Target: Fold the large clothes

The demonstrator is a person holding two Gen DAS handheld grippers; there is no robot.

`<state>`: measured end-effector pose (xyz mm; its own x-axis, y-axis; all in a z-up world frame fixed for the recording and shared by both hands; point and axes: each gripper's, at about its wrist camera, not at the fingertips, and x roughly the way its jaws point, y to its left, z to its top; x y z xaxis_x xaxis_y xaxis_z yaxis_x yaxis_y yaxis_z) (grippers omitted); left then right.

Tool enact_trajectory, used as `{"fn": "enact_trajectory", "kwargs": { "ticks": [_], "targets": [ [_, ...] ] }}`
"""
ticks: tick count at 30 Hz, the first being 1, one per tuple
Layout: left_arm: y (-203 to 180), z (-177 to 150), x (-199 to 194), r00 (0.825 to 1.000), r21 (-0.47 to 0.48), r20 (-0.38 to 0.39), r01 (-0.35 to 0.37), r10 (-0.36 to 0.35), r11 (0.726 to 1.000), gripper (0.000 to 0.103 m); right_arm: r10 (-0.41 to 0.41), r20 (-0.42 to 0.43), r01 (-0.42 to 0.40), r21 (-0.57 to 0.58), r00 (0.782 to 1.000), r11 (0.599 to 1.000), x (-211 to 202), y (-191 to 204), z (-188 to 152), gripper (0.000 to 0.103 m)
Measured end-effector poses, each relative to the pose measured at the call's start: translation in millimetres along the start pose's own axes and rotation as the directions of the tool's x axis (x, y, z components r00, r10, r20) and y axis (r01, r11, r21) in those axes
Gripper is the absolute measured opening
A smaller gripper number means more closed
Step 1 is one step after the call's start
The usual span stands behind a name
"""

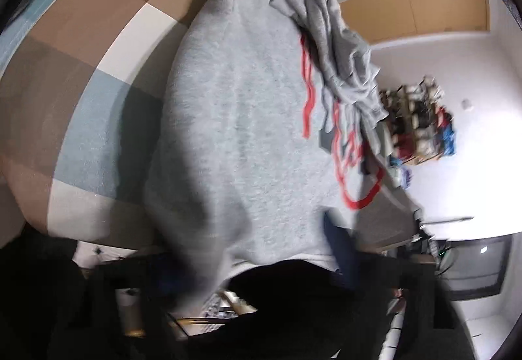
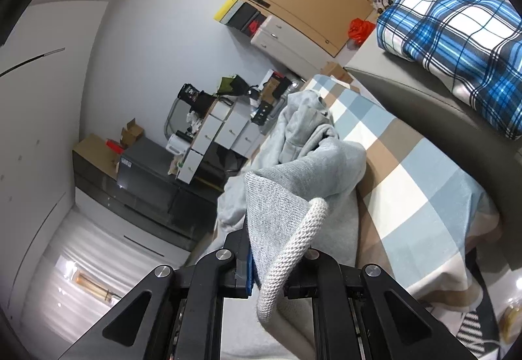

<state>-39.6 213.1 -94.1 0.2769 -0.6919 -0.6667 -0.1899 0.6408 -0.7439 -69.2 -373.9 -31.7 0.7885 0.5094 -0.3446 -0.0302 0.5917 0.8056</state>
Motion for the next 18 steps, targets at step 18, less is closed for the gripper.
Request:
{"fn": "enact_trajectory", "kwargs": {
  "ticks": [18],
  "targets": [
    [3, -21, -41, 0.974, 0.018, 0.06, 0.216, -0.217, 0.976, 0.001, 0.269, 0.121, -0.29, 0.23, 0.956, 0.929, -49, -44, -6, 0.011]
  ]
}}
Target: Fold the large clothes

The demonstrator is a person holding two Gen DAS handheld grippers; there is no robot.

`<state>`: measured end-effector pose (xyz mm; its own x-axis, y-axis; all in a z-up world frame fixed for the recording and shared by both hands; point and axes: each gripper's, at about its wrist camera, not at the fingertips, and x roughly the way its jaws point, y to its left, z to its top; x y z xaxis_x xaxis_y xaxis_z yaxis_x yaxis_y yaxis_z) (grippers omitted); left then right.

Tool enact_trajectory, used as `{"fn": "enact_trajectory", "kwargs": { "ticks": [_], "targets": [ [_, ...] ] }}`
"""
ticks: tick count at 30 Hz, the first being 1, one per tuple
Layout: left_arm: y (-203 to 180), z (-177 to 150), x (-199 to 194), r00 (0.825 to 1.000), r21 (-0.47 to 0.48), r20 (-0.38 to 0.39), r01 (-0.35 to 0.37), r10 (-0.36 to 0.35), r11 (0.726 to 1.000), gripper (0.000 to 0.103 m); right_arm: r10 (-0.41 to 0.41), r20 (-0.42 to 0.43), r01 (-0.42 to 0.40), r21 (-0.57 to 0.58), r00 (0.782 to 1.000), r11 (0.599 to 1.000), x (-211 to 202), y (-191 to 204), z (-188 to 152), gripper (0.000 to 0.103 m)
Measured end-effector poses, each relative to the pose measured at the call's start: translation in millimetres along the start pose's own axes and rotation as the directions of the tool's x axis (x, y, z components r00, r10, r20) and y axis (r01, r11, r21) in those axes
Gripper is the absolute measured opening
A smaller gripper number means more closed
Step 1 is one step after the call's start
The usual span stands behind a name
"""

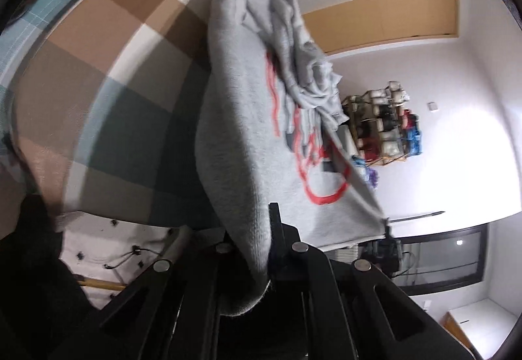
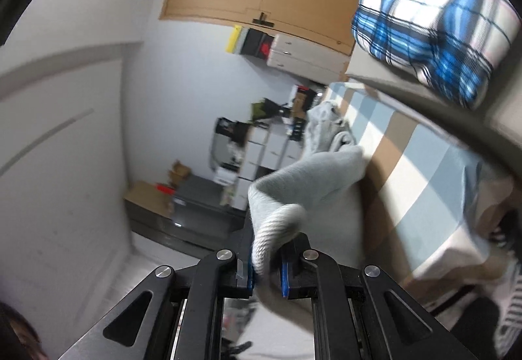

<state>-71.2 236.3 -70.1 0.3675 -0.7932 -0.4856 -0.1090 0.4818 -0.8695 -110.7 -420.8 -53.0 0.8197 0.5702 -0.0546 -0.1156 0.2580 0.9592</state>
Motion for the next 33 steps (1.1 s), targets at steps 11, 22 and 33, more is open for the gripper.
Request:
{"fn": "enact_trajectory", "kwargs": {
  "ticks": [11, 22, 33],
  "targets": [
    [8, 3, 15, 0.999, -0.038, -0.014, -0.038, 0.037, 0.999, 0.001, -0.408, -0.077, 0.398, -0.117, 0.91, 0.91, 31, -14, 6, 0.011],
    [8, 3, 26, 0.995, -0.058, -0.046, -0.089, 0.086, 0.994, 0.005, -0.677, -0.197, 0.612, -0.303, 0.71, 0.73, 76, -36, 12, 0.011],
    [10, 1, 28, 0.993, -0.05, -0.071, -0.099, 0.095, 0.994, 0.005, -0.855, -0.04, 0.587, -0.711, 0.517, 0.388, 95, -15, -27, 0.03]
  ]
}}
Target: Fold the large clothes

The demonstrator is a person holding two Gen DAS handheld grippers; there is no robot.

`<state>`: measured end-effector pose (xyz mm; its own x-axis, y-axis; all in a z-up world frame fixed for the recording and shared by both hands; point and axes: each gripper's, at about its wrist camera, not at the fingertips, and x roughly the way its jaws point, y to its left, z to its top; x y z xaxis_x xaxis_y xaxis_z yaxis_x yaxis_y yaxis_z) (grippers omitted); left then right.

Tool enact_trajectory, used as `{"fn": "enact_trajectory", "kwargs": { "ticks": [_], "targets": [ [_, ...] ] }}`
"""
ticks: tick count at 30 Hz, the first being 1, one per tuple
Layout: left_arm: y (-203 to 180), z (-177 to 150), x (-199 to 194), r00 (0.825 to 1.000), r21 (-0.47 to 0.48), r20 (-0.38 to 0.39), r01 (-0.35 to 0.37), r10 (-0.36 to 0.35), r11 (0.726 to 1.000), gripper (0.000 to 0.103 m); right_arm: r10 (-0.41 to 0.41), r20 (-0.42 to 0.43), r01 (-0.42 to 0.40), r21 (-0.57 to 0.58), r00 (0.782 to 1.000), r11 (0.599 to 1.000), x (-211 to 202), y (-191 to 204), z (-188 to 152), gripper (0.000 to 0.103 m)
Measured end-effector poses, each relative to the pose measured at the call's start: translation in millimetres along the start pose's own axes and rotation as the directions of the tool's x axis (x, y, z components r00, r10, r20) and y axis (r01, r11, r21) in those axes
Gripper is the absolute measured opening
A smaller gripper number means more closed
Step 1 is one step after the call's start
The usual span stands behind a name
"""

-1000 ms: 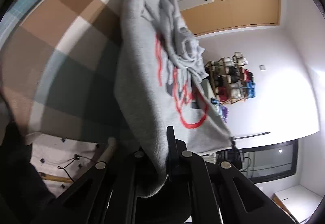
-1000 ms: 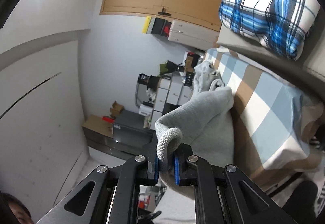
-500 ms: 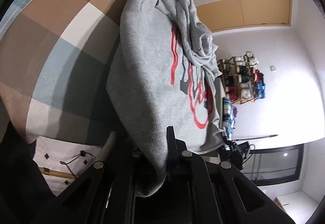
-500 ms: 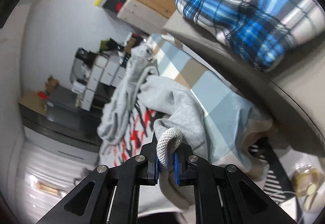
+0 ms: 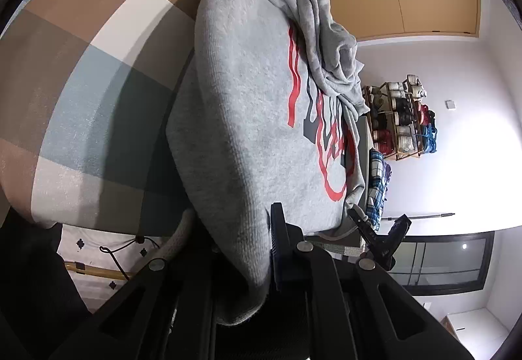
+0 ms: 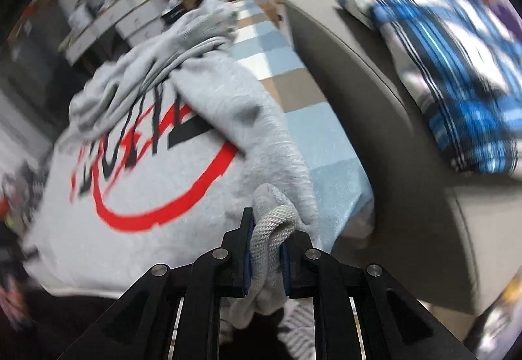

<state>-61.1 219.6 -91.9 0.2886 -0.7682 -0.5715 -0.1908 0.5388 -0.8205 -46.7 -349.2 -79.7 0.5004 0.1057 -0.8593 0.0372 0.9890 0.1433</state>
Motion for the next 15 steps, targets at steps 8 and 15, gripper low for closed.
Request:
{"fn": "enact_trajectory", "kwargs": {
  "ticks": [8, 15],
  "targets": [
    [-2, -1, 0, 1.0, 0.018, -0.002, 0.002, -0.002, 1.0, 0.005, -0.112, 0.114, 0.128, -0.137, 0.987, 0.982, -7, 15, -5, 0.088],
    [-2, -2, 0, 1.0, 0.022, -0.005, 0.005, -0.005, 1.0, 0.005, -0.091, 0.088, 0.097, -0.059, 0.992, 0.994, 18, -5, -1, 0.088]
  ]
}}
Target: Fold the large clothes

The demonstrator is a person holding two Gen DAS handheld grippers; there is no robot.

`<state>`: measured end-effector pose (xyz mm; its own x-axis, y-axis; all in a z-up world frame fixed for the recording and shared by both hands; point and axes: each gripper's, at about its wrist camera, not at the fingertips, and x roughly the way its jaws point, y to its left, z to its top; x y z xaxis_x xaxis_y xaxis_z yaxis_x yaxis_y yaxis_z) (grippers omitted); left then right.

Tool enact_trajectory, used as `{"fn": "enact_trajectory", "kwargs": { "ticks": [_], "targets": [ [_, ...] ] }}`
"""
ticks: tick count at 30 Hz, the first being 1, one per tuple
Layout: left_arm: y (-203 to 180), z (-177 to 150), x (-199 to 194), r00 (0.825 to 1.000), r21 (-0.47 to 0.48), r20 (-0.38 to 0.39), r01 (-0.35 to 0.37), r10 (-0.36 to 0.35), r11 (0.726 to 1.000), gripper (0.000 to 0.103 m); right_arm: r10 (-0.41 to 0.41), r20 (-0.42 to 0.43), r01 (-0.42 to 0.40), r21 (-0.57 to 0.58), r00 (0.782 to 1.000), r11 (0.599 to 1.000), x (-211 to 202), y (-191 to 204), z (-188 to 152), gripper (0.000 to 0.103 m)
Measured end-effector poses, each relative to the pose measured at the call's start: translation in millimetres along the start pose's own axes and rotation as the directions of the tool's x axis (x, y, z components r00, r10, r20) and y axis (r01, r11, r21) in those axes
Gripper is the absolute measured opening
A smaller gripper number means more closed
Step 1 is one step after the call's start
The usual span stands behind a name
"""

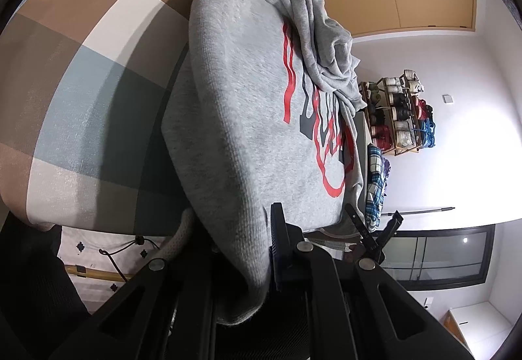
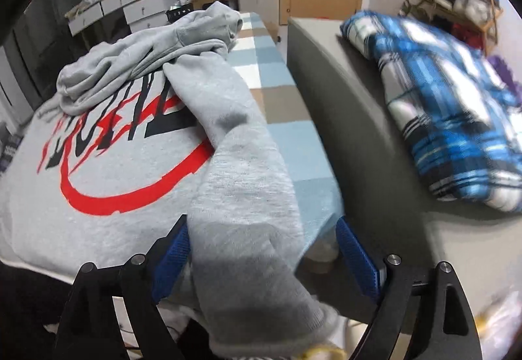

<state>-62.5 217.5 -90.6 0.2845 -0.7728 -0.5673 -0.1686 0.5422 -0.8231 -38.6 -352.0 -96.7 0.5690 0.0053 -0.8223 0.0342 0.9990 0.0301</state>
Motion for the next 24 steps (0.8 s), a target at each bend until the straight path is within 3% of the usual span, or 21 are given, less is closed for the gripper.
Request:
{"fn": "enact_trajectory", "kwargs": {
  "ticks": [2, 4, 6, 8, 10, 13, 15, 19, 20, 21, 23, 24],
  "targets": [
    [0, 0, 0, 1.0, -0.001, -0.001, -0.003, 0.003, 1.0, 0.005, 0.02, 0.024, -0.02, 0.002, 1.0, 1.0, 3, 1, 0, 0.089],
    [0, 0, 1, 1.0, -0.002, -0.003, -0.006, 0.006, 1.0, 0.005, 0.003, 0.055, -0.003, -0.007, 0.998, 1.0, 3, 4, -1, 0.08],
    [0, 0, 1, 1.0, -0.001, -0.002, -0.006, 0.006, 1.0, 0.005, -0.015, 0.076, 0.017, -0.03, 0.997, 0.999, 2, 8, 1, 0.041],
    [-1, 0, 1, 1.0, 0.006, -0.001, -0.006, 0.006, 1.0, 0.005, 0.026, 0.063, -0.026, -0.01, 0.998, 1.0, 1, 7, 4, 0.017],
    [-5, -1, 1, 1.0, 0.032, 0.001, -0.017, 0.017, 0.999, 0.002, 0.07, 0.057, -0.072, 0.038, 0.996, 0.997, -2, 3, 7, 0.011],
    [-15, -5, 9, 0.998, 0.082, -0.033, -0.042, 0.045, 0.996, 0.001, 0.221, 0.061, -0.228, 0.143, 0.973, 0.963, -12, -10, 15, 0.01],
    [-15, -4, 6, 0.999, 0.056, -0.028, -0.022, 0.024, 0.998, 0.001, 0.331, 0.077, -0.34, 0.239, 0.94, 0.909, -19, -21, 20, 0.009],
    [-13, 0, -13, 1.0, 0.033, 0.009, 0.027, -0.027, 0.999, 0.001, 0.506, 0.175, -0.532, 0.387, 0.845, 0.754, -39, -41, 26, 0.009],
    [-13, -1, -18, 0.999, 0.034, 0.017, 0.046, -0.046, 0.998, 0.001, 0.566, 0.206, -0.594, 0.42, 0.798, 0.686, -42, -45, 25, 0.009],
    [-14, -2, -20, 0.998, 0.033, 0.02, 0.059, -0.06, 0.998, 0.001, 0.585, 0.219, -0.615, 0.434, 0.781, 0.659, -45, -45, 25, 0.009],
    [-14, -6, -28, 0.995, 0.03, 0.036, 0.089, -0.09, 0.996, 0.001, 0.635, 0.261, -0.672, 0.46, 0.727, 0.58, -48, -43, 21, 0.009],
    [-14, -8, -29, 0.995, 0.027, 0.037, 0.096, -0.097, 0.995, 0.001, 0.645, 0.268, -0.681, 0.471, 0.716, 0.561, -49, -42, 20, 0.009]
  ]
}}
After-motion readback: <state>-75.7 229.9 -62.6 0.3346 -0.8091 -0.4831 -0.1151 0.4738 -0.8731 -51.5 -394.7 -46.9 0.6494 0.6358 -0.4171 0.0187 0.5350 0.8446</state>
